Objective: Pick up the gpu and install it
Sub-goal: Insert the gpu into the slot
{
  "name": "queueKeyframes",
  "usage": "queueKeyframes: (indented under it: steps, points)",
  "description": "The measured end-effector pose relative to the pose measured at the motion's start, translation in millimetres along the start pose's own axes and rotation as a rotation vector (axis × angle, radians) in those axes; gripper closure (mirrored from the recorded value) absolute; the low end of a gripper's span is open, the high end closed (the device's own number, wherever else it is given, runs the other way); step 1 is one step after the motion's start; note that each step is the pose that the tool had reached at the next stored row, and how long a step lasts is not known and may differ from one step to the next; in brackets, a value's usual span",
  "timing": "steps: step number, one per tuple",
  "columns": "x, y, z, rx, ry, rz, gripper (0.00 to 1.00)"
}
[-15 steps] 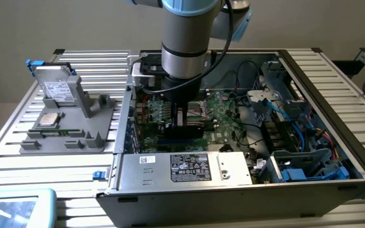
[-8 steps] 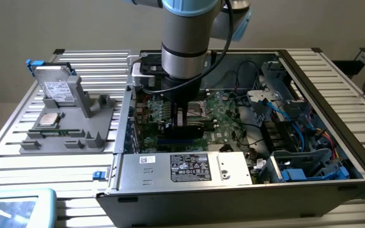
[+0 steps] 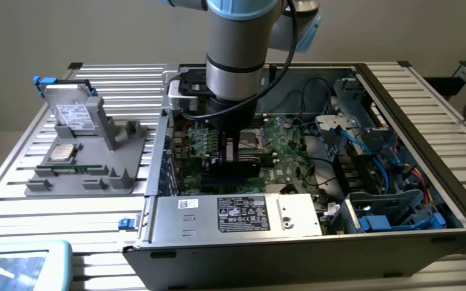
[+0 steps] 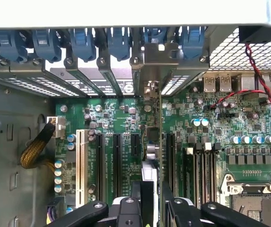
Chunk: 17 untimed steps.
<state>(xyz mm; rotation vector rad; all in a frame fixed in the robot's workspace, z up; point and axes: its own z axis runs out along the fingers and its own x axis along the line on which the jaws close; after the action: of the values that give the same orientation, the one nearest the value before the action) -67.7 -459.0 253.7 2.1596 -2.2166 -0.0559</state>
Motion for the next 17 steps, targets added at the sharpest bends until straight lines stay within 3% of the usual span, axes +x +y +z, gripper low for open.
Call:
queueKeyframes:
  steps: [9, 17]
  points:
    - [-2.7, 1.1, 0.8, -0.0001, 0.0004, 0.002, 0.73]
    - [-4.4, 1.2, 1.7, 0.0002, 0.0076, 0.011, 0.73]
